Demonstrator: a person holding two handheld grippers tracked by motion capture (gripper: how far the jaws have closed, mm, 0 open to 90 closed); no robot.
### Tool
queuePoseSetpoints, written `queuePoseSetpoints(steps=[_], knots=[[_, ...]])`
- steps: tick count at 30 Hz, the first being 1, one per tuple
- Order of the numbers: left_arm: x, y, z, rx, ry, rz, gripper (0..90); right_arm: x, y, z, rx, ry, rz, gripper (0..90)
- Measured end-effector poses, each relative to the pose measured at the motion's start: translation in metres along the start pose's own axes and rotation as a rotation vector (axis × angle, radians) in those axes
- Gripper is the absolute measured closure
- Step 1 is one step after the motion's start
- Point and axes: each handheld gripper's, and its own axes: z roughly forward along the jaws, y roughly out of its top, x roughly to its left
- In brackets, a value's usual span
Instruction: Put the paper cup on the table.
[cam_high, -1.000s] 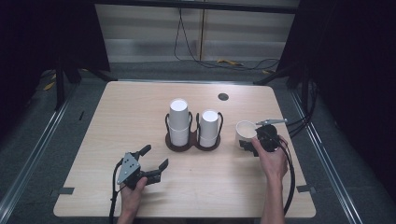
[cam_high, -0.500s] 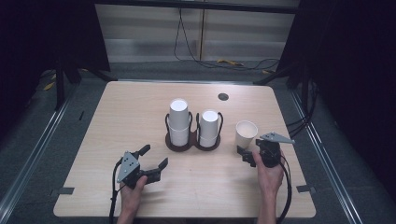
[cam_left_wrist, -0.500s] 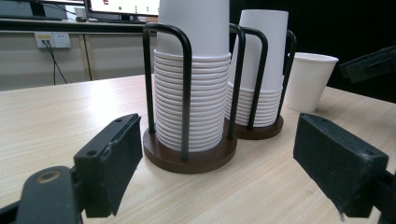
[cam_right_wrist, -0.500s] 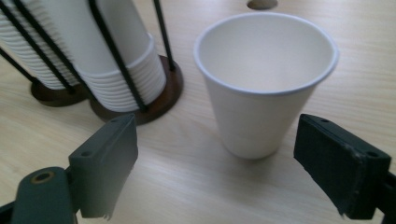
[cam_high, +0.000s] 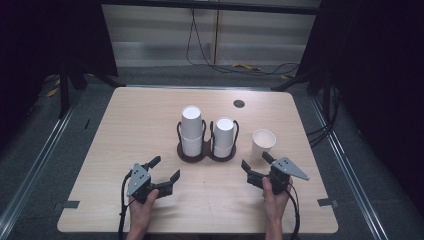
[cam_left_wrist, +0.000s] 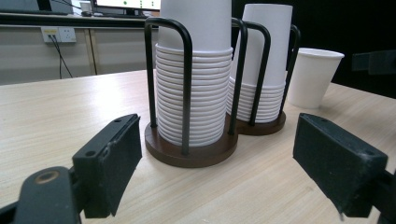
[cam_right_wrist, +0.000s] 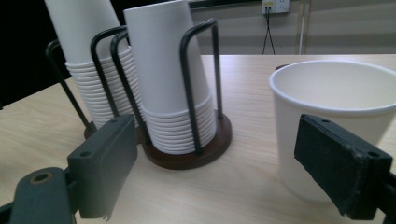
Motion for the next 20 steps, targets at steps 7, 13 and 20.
queuePoseSetpoints(steps=[7,13,20], knots=[[0.000,-0.001,-0.001,-0.014,0.012,-0.007,15.3,0.027,-0.013,0.007,-0.015,0.062,-0.048,13.3],[0.000,-0.001,-0.003,-0.018,0.012,0.000,15.3,0.034,-0.025,0.008,-0.060,0.074,-0.073,13.6],[-0.002,-0.002,-0.004,-0.033,0.008,0.010,15.4,0.039,-0.029,0.002,-0.136,0.074,-0.114,13.5]])
